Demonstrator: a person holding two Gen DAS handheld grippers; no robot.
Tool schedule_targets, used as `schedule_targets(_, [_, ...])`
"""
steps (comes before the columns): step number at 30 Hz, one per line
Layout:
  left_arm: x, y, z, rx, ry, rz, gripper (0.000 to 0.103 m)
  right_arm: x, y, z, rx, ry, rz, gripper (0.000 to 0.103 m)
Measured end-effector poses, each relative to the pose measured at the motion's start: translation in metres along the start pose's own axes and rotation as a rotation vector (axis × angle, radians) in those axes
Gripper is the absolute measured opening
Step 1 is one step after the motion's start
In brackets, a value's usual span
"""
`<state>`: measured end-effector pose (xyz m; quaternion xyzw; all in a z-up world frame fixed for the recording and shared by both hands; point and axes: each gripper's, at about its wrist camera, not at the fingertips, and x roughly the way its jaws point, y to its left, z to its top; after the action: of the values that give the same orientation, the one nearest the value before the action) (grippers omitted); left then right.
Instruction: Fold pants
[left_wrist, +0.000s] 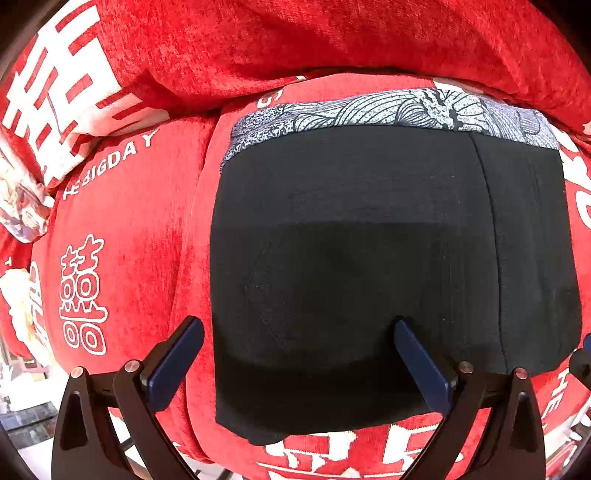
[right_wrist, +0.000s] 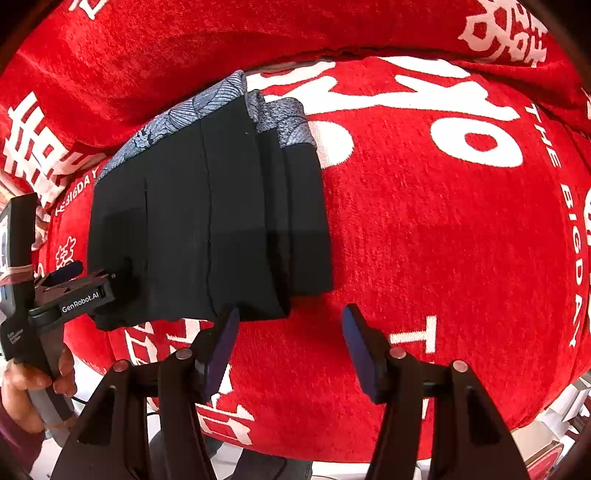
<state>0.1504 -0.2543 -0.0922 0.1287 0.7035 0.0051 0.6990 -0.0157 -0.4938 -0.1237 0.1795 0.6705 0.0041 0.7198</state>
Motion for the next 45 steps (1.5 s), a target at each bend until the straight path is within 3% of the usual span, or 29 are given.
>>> schedule_targets(9, [0.000,-0.003,0.000,0.010,-0.003,0.011,0.103,0.000,-0.011,0.001,0.019,0.001,0.008,0.066])
schedule_targets(18, [0.008,0.005,0.004,-0.050,0.036,-0.066,0.103,0.003,-0.015,0.006,0.026,0.009,0.022,0.072])
schedule_targets(23, [0.009,0.017,0.005,-0.089,0.065,-0.137,0.103,0.005,-0.028,0.006,0.091,-0.002,0.107,0.072])
schedule_targets(26, [0.002,0.023,0.006,-0.069,0.036,-0.087,0.103,0.008,-0.043,0.003,0.151,0.005,0.160,0.074])
schedule_targets(30, [-0.004,0.038,0.009,-0.086,0.004,-0.079,0.103,0.012,-0.059,0.000,0.208,0.020,0.185,0.075])
schedule_targets(36, [0.019,0.058,0.016,-0.122,0.049,-0.031,0.103,0.018,-0.074,-0.002,0.288,0.023,0.254,0.077])
schedule_targets(40, [0.025,0.066,0.012,-0.180,0.070,-0.093,0.103,0.026,-0.087,-0.005,0.363,0.014,0.325,0.077])
schedule_targets(45, [0.026,0.067,0.012,-0.162,0.075,-0.119,0.103,0.028,-0.098,-0.012,0.418,0.011,0.352,0.078])
